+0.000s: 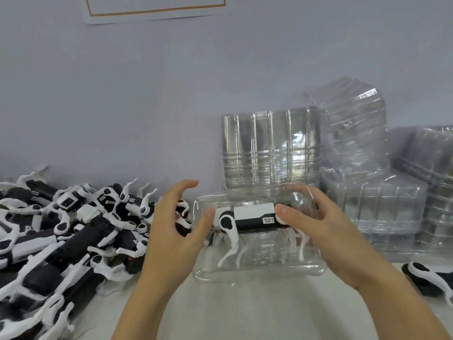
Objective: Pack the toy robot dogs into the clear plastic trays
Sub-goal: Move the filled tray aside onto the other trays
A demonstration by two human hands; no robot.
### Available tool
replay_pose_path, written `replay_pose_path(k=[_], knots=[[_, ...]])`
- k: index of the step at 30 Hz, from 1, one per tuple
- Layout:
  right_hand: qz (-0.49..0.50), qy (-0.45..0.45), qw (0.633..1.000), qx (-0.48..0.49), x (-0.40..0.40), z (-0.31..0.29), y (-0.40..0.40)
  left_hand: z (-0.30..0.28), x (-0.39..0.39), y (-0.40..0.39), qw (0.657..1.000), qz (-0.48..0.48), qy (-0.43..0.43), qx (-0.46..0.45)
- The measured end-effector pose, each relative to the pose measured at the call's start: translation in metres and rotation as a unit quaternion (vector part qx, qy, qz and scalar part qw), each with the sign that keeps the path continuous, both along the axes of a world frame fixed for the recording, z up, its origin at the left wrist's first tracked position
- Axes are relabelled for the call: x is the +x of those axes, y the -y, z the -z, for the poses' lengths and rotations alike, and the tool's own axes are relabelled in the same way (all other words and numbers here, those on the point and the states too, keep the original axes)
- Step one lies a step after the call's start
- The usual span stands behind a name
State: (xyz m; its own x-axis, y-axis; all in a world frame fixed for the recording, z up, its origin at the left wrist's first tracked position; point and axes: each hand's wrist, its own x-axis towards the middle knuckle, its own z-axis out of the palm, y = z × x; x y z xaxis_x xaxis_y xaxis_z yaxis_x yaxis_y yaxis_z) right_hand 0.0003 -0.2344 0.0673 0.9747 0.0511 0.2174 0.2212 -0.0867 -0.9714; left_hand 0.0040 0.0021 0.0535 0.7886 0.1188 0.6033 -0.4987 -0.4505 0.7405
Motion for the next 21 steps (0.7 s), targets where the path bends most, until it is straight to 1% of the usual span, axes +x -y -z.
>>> replay_pose_path(k=[2, 3, 6, 9, 11, 13, 16, 19, 21], knots=[[0.024, 0.011, 1.0, -0.012, 0.0, -0.001, -0.002, -0.011, -0.006, 0.003, 0.992, -0.001, 0.047, 0.116], [0.033, 0.014, 0.999, -0.022, 0.0, -0.001, -0.003, -0.016, -0.01, 0.007, 0.985, 0.012, 0.052, 0.162], [0.048, 0.009, 0.998, -0.04, 0.0, 0.001, -0.007, -0.022, -0.02, 0.018, 0.966, 0.076, 0.003, 0.247], [0.046, -0.001, 0.998, -0.044, 0.001, 0.002, -0.011, -0.02, -0.023, 0.022, 0.937, 0.106, -0.069, 0.324], [0.052, -0.01, 0.998, -0.043, 0.001, 0.002, -0.013, -0.019, -0.022, 0.021, 0.924, 0.111, -0.102, 0.351], [0.063, -0.015, 0.997, -0.032, 0.002, 0.002, -0.014, -0.018, -0.02, 0.022, 0.917, 0.103, -0.108, 0.37], [0.072, -0.012, 0.997, -0.021, 0.002, -0.002, -0.017, -0.014, -0.018, 0.025, 0.919, 0.078, -0.072, 0.38], [0.063, 0.004, 0.998, -0.009, -0.002, -0.007, -0.017, -0.012, -0.016, 0.022, 0.928, 0.062, -0.02, 0.367], [0.053, 0.019, 0.998, -0.002, -0.003, -0.011, -0.014, -0.012, -0.015, 0.019, 0.94, 0.044, 0.027, 0.337]])
